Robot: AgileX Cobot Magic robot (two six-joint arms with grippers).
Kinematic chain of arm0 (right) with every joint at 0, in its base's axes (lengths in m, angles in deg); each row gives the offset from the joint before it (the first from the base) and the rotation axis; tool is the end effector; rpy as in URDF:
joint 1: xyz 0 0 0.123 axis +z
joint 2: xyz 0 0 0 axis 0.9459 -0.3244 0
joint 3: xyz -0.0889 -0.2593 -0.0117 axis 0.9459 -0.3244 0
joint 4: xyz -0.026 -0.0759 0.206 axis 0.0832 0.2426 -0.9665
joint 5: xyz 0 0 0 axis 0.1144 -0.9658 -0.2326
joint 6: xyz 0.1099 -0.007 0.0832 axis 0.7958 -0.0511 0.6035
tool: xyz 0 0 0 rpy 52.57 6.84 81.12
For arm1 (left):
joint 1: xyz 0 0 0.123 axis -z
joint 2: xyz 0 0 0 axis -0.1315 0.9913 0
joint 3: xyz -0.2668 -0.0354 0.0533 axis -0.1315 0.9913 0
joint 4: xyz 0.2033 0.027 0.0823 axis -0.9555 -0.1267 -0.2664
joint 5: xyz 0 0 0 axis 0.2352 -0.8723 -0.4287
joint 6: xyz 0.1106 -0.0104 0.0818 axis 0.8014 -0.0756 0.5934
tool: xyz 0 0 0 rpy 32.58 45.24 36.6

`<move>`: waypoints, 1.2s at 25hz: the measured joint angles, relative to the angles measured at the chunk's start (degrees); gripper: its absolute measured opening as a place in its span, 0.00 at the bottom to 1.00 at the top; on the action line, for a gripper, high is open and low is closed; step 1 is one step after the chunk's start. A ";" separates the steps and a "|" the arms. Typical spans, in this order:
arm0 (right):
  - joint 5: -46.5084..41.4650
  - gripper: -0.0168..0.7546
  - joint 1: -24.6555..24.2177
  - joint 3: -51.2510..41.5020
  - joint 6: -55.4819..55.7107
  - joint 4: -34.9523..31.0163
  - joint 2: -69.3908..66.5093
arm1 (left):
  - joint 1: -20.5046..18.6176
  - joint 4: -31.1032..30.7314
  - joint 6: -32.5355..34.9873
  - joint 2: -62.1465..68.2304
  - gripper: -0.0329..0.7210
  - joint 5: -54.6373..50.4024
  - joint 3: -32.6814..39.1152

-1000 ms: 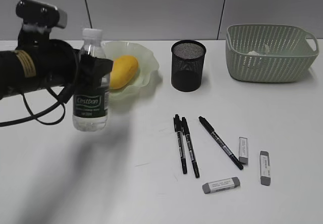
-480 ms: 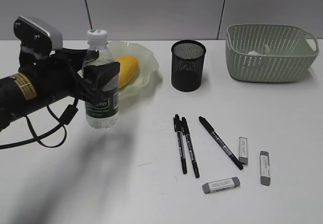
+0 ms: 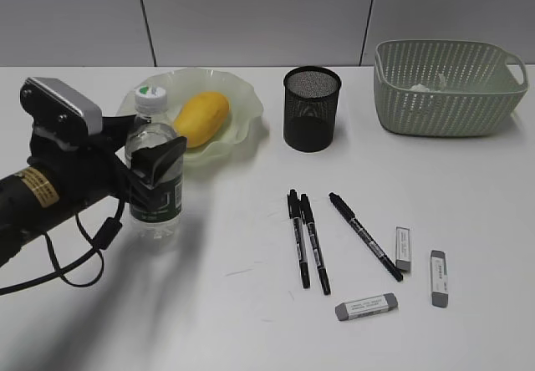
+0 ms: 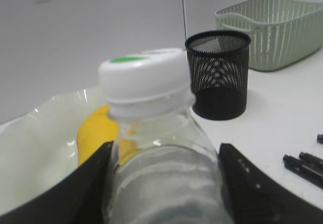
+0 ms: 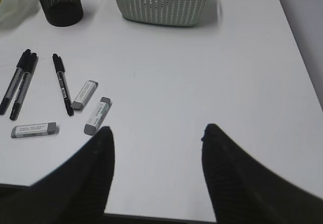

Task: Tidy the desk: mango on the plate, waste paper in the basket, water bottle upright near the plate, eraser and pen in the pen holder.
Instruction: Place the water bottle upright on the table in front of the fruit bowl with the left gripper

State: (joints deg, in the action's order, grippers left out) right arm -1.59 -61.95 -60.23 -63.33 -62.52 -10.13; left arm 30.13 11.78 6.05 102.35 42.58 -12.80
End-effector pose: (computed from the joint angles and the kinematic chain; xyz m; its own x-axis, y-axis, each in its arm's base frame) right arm 0.0206 -0.0021 0.2459 -0.4184 -0.0701 -0.9055 -0.1253 0.9919 -0.0189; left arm 0.2891 -0.1548 0.1506 -0.0517 0.1665 -0.9847 0.5979 0.7949 0.1031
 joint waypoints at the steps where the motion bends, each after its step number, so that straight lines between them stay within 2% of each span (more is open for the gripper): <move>1: 0.00 0.60 0.00 0.00 0.00 0.00 0.00 | 0.00 0.17 0.16 0.87 0.64 0.00 0.00; 8: 0.00 0.60 0.00 0.00 0.00 0.00 0.00 | 0.00 0.76 0.34 4.60 0.64 4.09 -0.05; 16: 0.00 0.60 0.00 0.00 0.00 0.00 0.00 | -0.06 -1.79 0.61 4.67 0.64 6.39 2.07; 20: 0.00 0.60 0.00 0.00 0.00 0.00 0.00 | -0.06 -2.25 0.61 3.63 0.74 5.55 2.60; 23: 0.00 0.60 0.00 0.00 0.00 0.00 0.00 | -0.06 -2.56 0.61 1.88 0.76 3.42 3.01; 30: 0.00 0.50 0.00 0.00 0.00 0.00 0.00 | -0.06 -2.03 -1.97 -8.26 0.77 2.35 3.07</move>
State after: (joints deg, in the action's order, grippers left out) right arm -1.59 -61.95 -60.23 -63.33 -62.52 -10.13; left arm 30.07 9.74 4.08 94.10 44.93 -9.73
